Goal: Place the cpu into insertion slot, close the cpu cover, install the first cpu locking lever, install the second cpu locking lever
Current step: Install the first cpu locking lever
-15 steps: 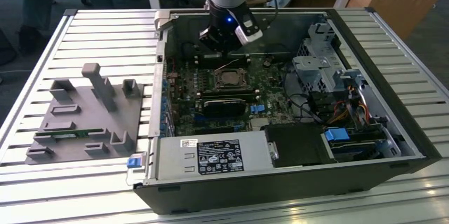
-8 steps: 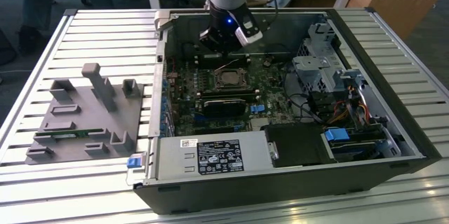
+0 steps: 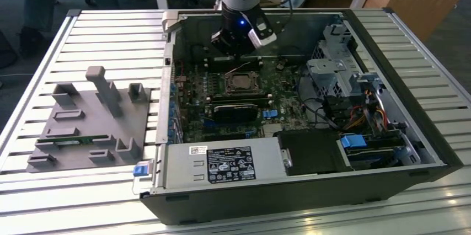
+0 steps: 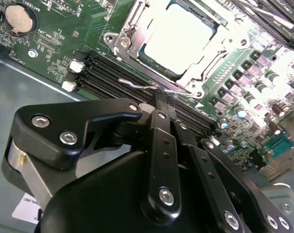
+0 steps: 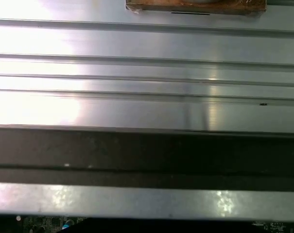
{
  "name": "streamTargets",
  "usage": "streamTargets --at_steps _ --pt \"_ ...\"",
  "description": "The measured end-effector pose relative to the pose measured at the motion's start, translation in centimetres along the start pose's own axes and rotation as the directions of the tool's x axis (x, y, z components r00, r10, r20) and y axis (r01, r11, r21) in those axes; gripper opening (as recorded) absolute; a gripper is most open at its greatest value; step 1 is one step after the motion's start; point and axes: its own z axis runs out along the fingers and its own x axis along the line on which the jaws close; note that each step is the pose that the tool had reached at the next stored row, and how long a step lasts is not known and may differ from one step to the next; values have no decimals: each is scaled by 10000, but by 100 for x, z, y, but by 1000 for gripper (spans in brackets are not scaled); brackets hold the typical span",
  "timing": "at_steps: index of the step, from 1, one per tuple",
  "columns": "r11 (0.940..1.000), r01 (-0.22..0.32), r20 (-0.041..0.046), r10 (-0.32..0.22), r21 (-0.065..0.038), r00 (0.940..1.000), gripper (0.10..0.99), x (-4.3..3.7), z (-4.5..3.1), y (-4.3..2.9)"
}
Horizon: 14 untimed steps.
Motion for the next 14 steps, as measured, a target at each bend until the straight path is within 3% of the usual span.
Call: streamTargets --at_steps 14 --pt "10000 0 1 0 -2 10000 106 -117 14 12"
